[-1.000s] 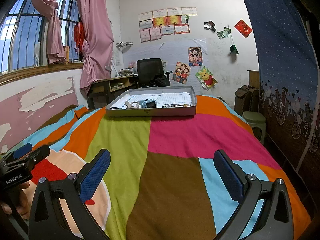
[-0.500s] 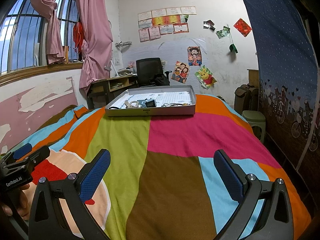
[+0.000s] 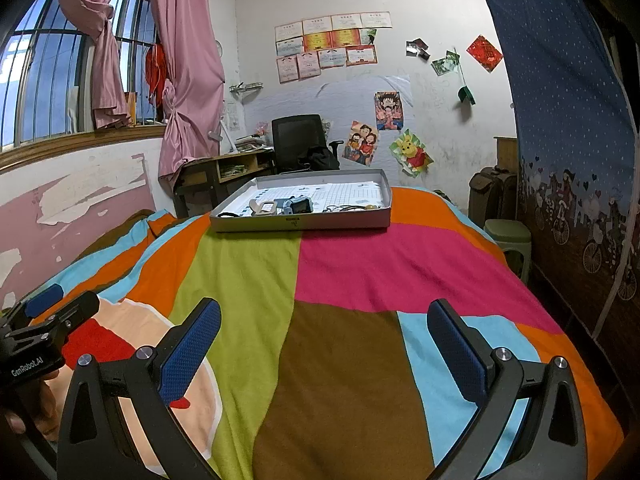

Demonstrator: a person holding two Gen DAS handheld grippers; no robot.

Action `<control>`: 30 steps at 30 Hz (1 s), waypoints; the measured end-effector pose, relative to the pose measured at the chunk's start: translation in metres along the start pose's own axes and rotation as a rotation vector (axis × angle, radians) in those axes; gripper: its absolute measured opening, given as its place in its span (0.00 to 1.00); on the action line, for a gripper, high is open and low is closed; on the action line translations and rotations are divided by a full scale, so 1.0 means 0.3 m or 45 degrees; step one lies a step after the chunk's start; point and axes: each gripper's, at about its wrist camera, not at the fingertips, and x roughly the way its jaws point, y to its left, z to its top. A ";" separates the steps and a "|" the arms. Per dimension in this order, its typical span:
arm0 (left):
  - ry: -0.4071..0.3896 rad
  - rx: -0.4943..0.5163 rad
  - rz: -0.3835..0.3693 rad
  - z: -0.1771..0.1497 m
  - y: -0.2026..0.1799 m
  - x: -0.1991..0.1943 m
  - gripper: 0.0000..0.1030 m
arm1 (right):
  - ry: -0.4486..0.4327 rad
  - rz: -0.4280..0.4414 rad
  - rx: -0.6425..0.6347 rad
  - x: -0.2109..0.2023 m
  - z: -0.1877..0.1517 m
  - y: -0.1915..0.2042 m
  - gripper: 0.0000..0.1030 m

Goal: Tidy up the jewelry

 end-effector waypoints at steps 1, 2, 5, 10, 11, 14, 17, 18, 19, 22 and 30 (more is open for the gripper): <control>-0.001 0.002 -0.001 0.001 0.000 0.000 1.00 | -0.001 -0.001 -0.001 0.000 -0.004 0.001 0.99; -0.002 0.004 -0.001 0.002 0.001 0.000 1.00 | -0.001 -0.001 -0.001 0.000 -0.005 0.001 0.99; -0.002 0.004 -0.001 0.001 0.000 0.000 1.00 | -0.001 0.000 -0.002 0.000 -0.004 0.004 0.99; -0.003 0.003 0.000 0.001 0.000 0.000 1.00 | 0.000 -0.002 -0.001 0.003 -0.005 0.008 0.99; -0.002 0.002 -0.001 0.000 -0.001 0.000 1.00 | 0.000 -0.002 0.000 0.002 -0.005 0.005 0.99; -0.002 0.003 -0.002 0.000 -0.001 0.000 1.00 | 0.000 -0.002 0.000 0.002 -0.005 0.005 0.99; -0.003 0.004 -0.001 -0.001 -0.001 0.000 1.00 | 0.000 -0.002 0.000 0.003 -0.005 0.007 0.99; -0.003 0.004 -0.001 -0.001 -0.002 0.000 1.00 | 0.000 -0.002 0.000 0.003 -0.005 0.007 0.99; -0.003 0.004 -0.002 0.000 0.000 0.001 1.00 | 0.000 -0.001 0.000 0.003 -0.006 0.005 0.99; -0.003 0.005 -0.001 -0.001 -0.002 0.000 1.00 | 0.000 -0.001 -0.001 0.003 -0.005 0.007 0.99; -0.004 0.006 0.001 -0.002 -0.003 0.000 1.00 | 0.001 -0.002 0.002 0.003 -0.004 0.007 0.99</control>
